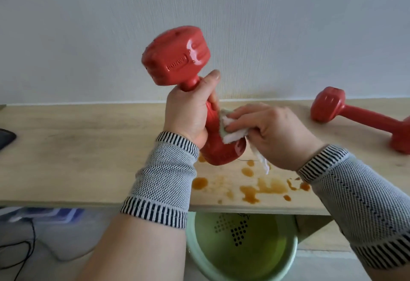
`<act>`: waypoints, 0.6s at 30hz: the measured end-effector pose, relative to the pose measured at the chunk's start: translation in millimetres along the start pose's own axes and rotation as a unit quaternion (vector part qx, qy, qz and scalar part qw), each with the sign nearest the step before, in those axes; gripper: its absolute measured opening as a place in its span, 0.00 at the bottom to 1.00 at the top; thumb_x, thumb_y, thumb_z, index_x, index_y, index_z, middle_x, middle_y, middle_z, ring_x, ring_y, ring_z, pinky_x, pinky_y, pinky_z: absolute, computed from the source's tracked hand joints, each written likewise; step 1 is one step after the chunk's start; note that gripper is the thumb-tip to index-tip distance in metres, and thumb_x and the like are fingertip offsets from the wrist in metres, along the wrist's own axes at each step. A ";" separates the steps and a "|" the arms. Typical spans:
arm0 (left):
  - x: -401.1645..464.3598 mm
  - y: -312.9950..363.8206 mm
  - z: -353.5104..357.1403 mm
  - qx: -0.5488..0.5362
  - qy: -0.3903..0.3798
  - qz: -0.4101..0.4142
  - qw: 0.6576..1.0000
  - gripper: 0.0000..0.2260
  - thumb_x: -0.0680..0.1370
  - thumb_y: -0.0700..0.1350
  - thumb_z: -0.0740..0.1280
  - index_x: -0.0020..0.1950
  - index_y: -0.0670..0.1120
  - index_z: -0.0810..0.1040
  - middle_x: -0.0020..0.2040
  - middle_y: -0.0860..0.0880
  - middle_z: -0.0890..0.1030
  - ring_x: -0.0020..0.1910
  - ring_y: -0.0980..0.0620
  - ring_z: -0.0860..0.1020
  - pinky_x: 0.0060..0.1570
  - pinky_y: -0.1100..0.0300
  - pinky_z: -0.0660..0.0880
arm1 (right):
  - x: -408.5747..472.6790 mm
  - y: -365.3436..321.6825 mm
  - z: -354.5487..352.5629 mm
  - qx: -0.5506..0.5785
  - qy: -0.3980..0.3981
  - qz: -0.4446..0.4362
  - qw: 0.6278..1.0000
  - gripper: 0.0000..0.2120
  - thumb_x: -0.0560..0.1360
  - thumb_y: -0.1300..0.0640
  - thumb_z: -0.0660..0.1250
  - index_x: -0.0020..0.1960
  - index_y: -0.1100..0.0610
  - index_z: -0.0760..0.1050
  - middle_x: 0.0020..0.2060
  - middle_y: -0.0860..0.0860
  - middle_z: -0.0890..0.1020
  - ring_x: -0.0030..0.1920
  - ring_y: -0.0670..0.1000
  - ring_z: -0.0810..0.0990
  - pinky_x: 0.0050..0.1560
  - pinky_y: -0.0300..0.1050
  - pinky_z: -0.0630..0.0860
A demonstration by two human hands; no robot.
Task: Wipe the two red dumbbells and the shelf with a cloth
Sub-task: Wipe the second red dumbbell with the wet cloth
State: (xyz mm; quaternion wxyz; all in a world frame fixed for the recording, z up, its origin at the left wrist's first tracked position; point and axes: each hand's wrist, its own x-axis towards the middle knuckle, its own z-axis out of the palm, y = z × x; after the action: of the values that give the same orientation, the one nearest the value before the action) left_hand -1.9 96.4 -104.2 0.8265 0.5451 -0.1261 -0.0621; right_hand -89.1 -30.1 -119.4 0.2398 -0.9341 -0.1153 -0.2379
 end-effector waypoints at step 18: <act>-5.0 11.4 -2.4 -0.096 -0.003 -0.070 0.993 0.15 0.77 0.37 0.64 0.31 0.46 0.68 0.24 0.50 0.67 0.22 0.53 0.66 0.28 0.61 0.66 | 42.7 7.3 -5.8 -0.046 -0.137 0.007 0.990 0.12 0.75 0.65 0.64 0.52 0.54 0.83 0.51 0.49 0.83 0.52 0.52 0.81 0.56 0.50 0.74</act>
State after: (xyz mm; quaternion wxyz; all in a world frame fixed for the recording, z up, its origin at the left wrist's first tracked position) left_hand -6.4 104.2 -95.4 0.8682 0.4705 -0.0836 -0.1337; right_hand -52.2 -35.0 -96.4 0.1798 -0.9687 -0.1295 -0.1116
